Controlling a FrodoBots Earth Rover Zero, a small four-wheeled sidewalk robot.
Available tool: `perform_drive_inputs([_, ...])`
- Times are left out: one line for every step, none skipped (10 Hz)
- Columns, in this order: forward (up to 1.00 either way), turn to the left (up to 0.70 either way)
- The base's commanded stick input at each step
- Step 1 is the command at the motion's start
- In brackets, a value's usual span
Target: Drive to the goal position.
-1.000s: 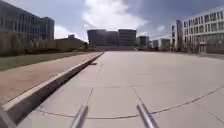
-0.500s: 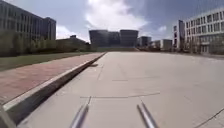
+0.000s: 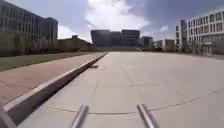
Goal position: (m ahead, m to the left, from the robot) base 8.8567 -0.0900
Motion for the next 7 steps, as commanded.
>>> perform_drive_inputs([0.7,0.0])
perform_drive_inputs([0.7,0.0])
perform_drive_inputs([0.7,0.0])
perform_drive_inputs([0.7,0.0])
perform_drive_inputs([0.7,0.0])
perform_drive_inputs([0.7,0.0])
perform_drive_inputs([0.7,0.0])
